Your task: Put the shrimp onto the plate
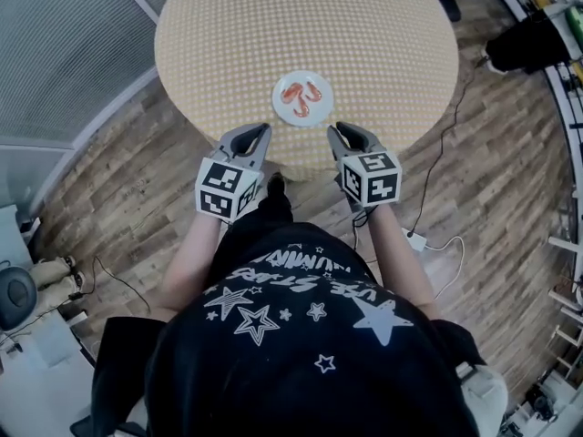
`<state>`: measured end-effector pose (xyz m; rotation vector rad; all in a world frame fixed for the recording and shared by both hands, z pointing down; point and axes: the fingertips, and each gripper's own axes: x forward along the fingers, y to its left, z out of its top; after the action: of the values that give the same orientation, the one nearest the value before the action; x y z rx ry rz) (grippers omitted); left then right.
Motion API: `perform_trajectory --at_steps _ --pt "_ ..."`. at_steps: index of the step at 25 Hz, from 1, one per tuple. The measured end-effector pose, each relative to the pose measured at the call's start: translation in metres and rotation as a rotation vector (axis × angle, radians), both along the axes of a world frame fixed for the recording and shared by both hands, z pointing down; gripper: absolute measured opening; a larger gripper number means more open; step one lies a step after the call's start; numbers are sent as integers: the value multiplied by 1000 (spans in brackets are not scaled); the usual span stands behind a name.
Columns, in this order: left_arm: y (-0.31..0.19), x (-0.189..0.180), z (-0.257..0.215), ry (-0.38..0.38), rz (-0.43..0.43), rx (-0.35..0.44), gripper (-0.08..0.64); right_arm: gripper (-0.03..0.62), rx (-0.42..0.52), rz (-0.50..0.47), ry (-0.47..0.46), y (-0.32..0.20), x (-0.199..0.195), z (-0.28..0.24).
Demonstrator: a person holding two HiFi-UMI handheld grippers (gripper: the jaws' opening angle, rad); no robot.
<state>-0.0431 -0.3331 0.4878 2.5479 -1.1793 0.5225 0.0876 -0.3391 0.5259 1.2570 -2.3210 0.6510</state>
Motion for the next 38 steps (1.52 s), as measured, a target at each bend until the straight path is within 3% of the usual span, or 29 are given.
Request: perform_trajectory --at_steps 16,25,38 --pt "132 45 -44 -16 -47 106 9 71 92 -69 -79 124 46 -40" --pt "191 53 -62 -6 -89 124 9 69 114 -182 -172 185 29 -48" --pt "223 23 -83 26 -108 177 9 55 163 -213 -149 201 0 -68"
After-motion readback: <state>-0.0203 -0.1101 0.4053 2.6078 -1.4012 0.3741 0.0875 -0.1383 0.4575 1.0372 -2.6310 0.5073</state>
